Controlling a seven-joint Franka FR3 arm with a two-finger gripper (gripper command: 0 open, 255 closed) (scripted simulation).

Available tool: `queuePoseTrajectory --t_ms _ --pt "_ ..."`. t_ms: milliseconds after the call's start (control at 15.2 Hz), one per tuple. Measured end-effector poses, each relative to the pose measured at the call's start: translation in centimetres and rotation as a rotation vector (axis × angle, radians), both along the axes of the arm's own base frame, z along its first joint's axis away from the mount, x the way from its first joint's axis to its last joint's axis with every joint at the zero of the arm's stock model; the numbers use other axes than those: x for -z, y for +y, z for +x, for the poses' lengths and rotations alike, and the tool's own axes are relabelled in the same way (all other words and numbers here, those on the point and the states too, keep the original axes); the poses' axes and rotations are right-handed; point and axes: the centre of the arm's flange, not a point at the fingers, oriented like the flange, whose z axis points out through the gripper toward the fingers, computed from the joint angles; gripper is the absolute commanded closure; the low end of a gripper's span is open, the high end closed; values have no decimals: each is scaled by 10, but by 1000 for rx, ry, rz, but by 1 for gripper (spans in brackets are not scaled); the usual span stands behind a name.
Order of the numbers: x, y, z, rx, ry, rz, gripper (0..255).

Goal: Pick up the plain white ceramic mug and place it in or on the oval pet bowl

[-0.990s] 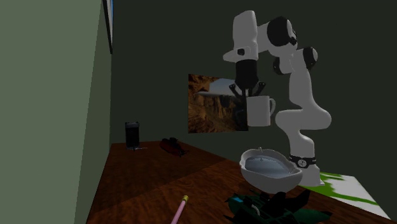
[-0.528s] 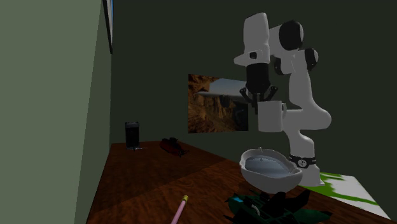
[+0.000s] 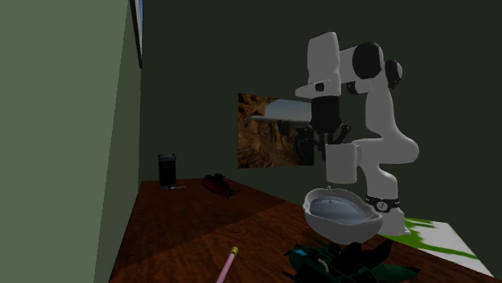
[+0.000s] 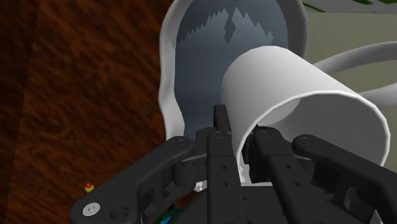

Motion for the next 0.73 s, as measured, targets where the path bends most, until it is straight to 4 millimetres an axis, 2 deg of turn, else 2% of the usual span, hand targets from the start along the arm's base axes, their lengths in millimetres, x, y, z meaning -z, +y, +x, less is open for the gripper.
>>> queuePoseTrajectory --t_ms 330,726 --pt "26 2 -1 0 0 0 255" --pt "30 1 0 0 0 0 255"
